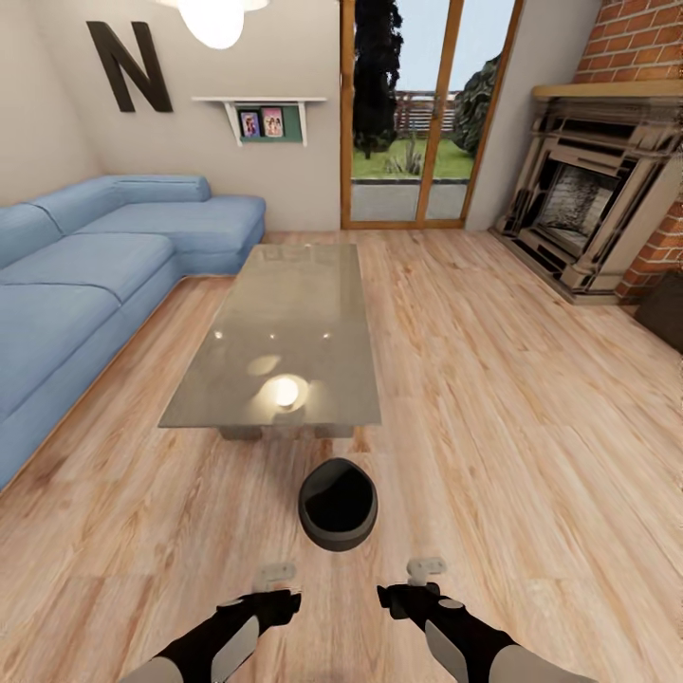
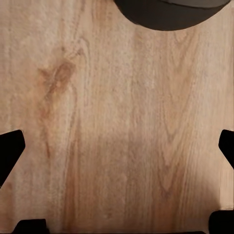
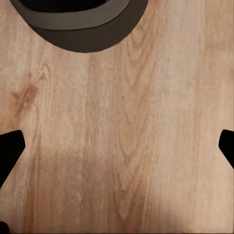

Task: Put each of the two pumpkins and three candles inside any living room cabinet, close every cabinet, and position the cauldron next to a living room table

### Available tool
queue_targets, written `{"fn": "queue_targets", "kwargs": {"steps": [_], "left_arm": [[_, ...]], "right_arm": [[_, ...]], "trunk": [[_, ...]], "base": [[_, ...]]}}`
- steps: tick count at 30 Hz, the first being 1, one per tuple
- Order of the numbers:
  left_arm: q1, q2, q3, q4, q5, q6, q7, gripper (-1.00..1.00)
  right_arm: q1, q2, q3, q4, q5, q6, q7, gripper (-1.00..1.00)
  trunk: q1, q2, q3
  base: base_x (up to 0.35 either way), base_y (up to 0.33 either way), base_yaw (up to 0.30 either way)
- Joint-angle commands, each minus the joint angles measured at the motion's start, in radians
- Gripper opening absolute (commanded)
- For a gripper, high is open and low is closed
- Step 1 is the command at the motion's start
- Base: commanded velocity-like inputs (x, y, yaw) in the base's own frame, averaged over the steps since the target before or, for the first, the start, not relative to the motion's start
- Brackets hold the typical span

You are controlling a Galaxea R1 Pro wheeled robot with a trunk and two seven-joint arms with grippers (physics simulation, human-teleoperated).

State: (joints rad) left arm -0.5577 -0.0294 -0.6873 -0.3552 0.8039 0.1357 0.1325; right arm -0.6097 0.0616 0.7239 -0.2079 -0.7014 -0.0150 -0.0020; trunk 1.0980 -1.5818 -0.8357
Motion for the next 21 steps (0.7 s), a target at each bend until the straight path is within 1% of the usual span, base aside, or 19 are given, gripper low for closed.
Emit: {"fn": "queue_targets", "kwargs": {"steps": [1, 2, 4, 7, 12, 21], "left_arm": [[-0.001, 0.003, 0.001, -0.002, 0.009, 0.002, 0.008, 1.00], [-0.001, 0.004, 0.007, -0.002, 0.009, 0.002, 0.008, 1.00], [-0.001, 0.007, 0.033, -0.002, 0.009, 0.003, 0.009, 1.00], [-0.001, 0.009, 0.053, -0.002, 0.008, 0.005, 0.009, 1.00], [-0.001, 0.009, 0.061, -0.001, 0.008, 0.007, 0.009, 1.00], [-0.001, 0.011, 0.063, 0.003, 0.008, 0.007, 0.009, 1.00]], "right_arm": [[-0.001, 0.000, 0.007, 0.001, -0.011, -0.001, -0.001, 1.00], [-0.001, 0.000, 0.007, 0.001, -0.011, -0.001, -0.001, 1.00], [-0.001, 0.000, 0.007, 0.001, -0.012, 0.000, -0.001, 1.00], [-0.001, 0.000, 0.006, 0.001, -0.012, 0.002, -0.001, 1.00], [-0.001, 0.000, 0.006, 0.002, -0.012, 0.003, -0.002, 1.00], [-0.001, 0.000, 0.006, 0.002, -0.012, -0.001, -0.002, 1.00]], "trunk": [[-0.005, 0.007, 0.003], [-0.008, 0.014, 0.006], [-0.016, 0.028, 0.012], [-0.028, 0.049, 0.021], [-0.047, 0.084, 0.037], [-0.081, 0.147, 0.065]], "base": [[-0.195, 0.000, 0.000], [-0.156, 0.000, 0.000], [-0.082, 0.000, 0.000], [-0.035, 0.000, 0.000], [-0.009, 0.000, 0.000], [-0.001, 0.000, 0.000]]}}
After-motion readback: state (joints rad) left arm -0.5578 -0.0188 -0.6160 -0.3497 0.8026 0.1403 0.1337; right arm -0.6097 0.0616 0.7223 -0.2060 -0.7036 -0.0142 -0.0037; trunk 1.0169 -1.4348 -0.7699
